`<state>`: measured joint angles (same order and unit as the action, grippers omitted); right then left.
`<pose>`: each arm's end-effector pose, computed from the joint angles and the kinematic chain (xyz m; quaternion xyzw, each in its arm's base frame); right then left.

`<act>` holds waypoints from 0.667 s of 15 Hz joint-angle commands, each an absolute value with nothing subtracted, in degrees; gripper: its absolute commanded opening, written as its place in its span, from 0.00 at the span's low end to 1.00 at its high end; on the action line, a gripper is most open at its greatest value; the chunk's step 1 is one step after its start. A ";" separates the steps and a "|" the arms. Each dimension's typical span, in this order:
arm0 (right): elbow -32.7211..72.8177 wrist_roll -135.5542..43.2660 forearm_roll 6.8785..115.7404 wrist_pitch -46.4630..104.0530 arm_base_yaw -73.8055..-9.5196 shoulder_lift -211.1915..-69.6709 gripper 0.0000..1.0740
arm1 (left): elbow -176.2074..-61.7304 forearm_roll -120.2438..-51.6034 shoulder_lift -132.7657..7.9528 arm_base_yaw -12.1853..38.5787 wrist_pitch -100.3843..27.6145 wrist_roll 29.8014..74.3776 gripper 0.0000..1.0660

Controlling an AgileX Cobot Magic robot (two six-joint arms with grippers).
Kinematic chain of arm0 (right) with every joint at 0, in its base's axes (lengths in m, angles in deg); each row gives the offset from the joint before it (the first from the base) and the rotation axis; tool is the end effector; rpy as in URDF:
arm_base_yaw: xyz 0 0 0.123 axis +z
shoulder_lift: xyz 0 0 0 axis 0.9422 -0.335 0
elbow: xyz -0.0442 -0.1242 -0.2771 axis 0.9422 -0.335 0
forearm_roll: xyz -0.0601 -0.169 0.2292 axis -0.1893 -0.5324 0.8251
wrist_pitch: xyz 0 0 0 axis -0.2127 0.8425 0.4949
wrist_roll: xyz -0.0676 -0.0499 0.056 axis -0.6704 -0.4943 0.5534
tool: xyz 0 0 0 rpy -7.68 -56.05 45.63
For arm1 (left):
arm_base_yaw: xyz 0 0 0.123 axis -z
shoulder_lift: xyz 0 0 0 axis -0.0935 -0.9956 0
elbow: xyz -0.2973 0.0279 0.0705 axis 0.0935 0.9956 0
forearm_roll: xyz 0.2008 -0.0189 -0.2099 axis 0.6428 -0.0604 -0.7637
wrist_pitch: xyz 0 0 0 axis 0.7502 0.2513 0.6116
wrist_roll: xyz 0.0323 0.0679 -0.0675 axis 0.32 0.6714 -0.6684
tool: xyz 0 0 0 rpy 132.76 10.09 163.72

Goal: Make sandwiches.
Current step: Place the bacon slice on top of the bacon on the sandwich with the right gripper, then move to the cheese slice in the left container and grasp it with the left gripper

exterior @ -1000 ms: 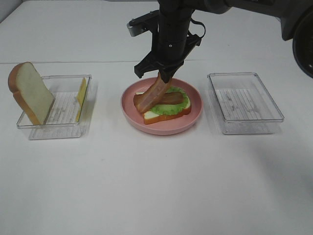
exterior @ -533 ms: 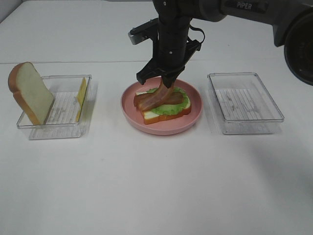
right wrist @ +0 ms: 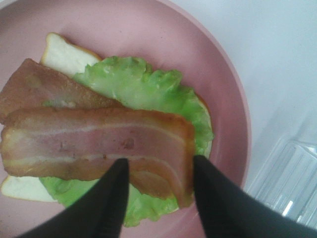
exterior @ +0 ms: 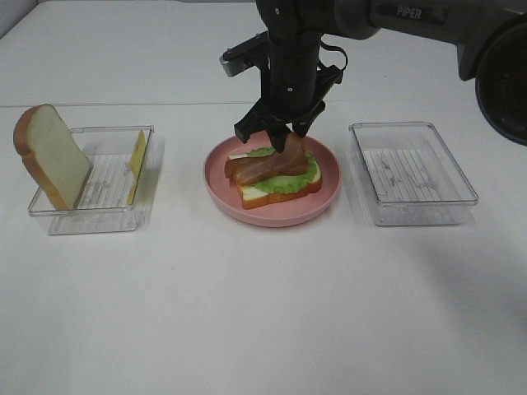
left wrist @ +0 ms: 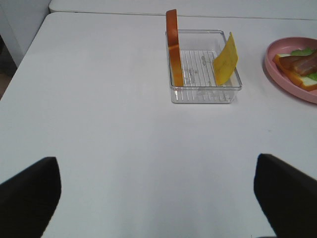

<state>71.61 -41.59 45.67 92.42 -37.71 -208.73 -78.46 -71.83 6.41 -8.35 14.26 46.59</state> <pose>0.4891 0.2865 0.1632 -0.3227 0.9266 -0.0791 0.1760 0.0128 -0.0002 0.2964 -0.0347 0.8505 0.0013 0.5249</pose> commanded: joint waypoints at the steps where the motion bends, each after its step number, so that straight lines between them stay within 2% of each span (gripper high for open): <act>1: 71.96 -41.13 45.09 92.54 -37.77 -208.90 0.76 | -78.29 -72.17 6.58 -8.40 13.81 46.76 0.94; 2: 71.96 -41.13 45.09 93.11 -37.77 -208.90 0.82 | -78.29 -72.17 6.58 -8.40 13.81 46.76 0.94; 3: 72.02 -40.56 45.09 94.26 -37.77 -208.61 0.84 | -78.29 -72.17 6.58 -8.40 13.81 46.76 0.94; 10: 72.07 -38.67 42.80 99.18 -37.94 -197.78 0.84 | -78.29 -72.17 6.58 -8.40 13.81 46.76 0.94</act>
